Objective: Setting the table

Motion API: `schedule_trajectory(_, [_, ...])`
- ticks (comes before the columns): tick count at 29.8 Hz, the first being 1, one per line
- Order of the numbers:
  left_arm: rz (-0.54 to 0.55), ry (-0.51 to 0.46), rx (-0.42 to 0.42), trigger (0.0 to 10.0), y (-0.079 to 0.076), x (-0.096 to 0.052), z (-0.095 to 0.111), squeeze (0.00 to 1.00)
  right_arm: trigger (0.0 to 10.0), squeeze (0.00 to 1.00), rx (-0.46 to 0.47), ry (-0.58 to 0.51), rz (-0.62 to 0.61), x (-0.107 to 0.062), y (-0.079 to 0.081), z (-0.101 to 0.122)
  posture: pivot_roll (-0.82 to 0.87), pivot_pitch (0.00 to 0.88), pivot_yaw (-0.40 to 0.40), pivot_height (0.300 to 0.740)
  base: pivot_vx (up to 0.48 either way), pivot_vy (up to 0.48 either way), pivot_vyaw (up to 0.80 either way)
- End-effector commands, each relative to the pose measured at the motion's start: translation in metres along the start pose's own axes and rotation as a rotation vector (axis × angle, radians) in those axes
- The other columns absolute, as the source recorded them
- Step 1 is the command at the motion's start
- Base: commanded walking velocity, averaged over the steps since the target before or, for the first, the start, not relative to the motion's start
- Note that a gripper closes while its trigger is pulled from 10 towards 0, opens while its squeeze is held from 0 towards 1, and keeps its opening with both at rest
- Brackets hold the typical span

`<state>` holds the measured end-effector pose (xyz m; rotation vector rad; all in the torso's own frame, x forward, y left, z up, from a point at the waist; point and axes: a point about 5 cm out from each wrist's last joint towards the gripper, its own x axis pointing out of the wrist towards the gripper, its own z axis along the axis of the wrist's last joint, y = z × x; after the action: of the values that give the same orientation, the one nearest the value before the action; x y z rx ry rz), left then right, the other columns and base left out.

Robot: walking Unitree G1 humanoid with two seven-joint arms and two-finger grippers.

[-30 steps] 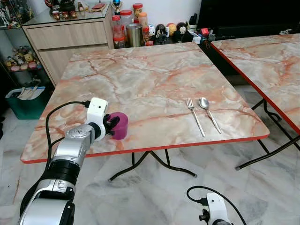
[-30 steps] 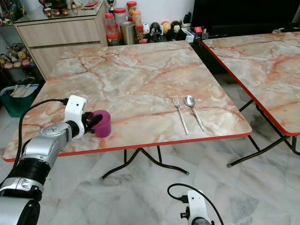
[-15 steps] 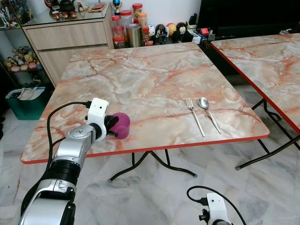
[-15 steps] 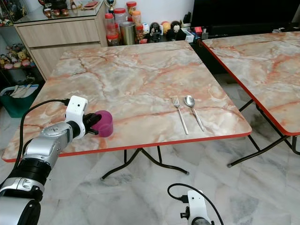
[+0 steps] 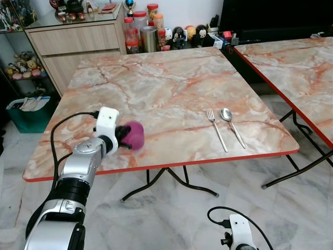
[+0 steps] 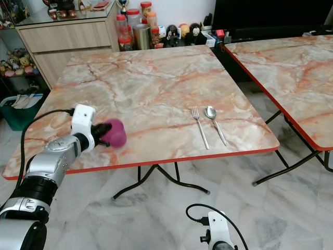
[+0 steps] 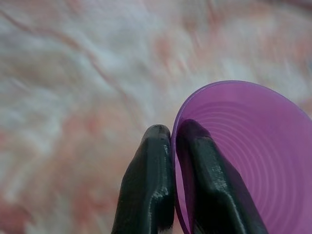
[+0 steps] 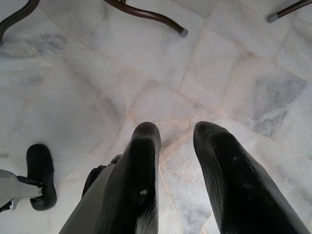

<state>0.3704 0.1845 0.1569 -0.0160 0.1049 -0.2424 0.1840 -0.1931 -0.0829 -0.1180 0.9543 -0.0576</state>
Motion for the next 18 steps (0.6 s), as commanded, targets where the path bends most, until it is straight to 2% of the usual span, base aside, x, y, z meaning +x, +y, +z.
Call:
schedule_trajectory(1, [0.090,-0.109,-0.068,10.0,0.015,-0.001,0.017,0.00,10.0,0.00,0.008,-0.007,0.005,0.000,0.001,0.001,-0.01,0.000,0.047,0.702,0.000,0.000,0.00])
schedule_trajectory(2, [0.090,-0.109,-0.068,10.0,0.015,-0.001,0.017,0.00,10.0,0.00,0.008,-0.007,0.005,0.000,0.001,0.001,-0.01,0.000,0.047,0.702,0.000,0.000,0.00])
schedule_trajectory(3, [0.196,-0.183,-0.080,10.0,0.031,-0.007,0.026,0.00,10.0,0.00,0.006,-0.008,0.006,0.000,0.001,0.001,-0.01,0.000,0.046,0.702,0.000,0.000,0.00])
schedule_trajectory(5, [0.269,-0.216,-0.091,10.0,0.043,-0.011,0.030,0.00,10.0,0.00,0.005,-0.009,0.006,0.000,0.001,0.002,0.00,0.000,0.041,0.702,0.000,0.000,0.00])
schedule_trajectory(6, [0.416,-0.245,-0.093,10.0,0.066,-0.022,0.033,0.00,10.0,0.00,0.002,-0.010,0.007,0.000,0.001,0.003,0.00,0.000,0.040,0.702,0.000,0.000,0.00])
schedule_trajectory(7, [0.529,-0.267,-0.043,10.0,0.084,-0.033,0.035,0.00,10.0,0.00,0.000,-0.010,0.008,0.000,0.001,0.003,0.00,0.000,0.039,0.702,0.000,0.000,0.00])
schedule_trajectory(9, [0.599,-0.271,0.029,10.0,0.096,-0.041,0.035,0.00,10.0,0.00,-0.002,-0.011,0.009,0.001,0.002,0.003,0.01,0.000,0.038,0.702,0.000,0.000,0.00])
schedule_trajectory(10, [0.710,-0.263,0.121,10.0,0.110,-0.054,0.034,0.00,10.0,0.00,-0.004,-0.011,0.010,0.001,0.002,0.004,0.01,0.000,0.039,0.702,0.000,0.000,0.00])
schedule_trajectory(11, [0.770,-0.262,0.168,10.0,0.118,-0.061,0.033,0.00,10.0,0.00,-0.005,-0.011,0.011,0.001,0.002,0.004,0.01,0.000,0.039,0.702,0.000,0.000,0.00])
schedule_trajectory(13, [0.915,-0.239,0.238,10.0,0.135,-0.079,0.028,0.00,10.0,0.00,-0.006,-0.012,0.012,0.001,0.002,0.004,0.01,0.000,0.039,0.702,0.000,0.000,0.00])
schedule_trajectory(15, [1.079,-0.194,0.255,10.0,0.155,-0.102,0.018,0.00,10.0,0.00,-0.007,-0.011,0.014,0.000,0.003,0.003,0.01,0.000,0.043,0.702,0.000,0.000,0.00])
schedule_trajectory(18, [1.252,-0.032,0.382,10.0,0.179,-0.136,-0.008,0.00,10.0,0.00,-0.010,-0.010,0.016,0.000,0.004,0.002,0.01,0.000,0.042,0.702,0.000,0.000,0.00])
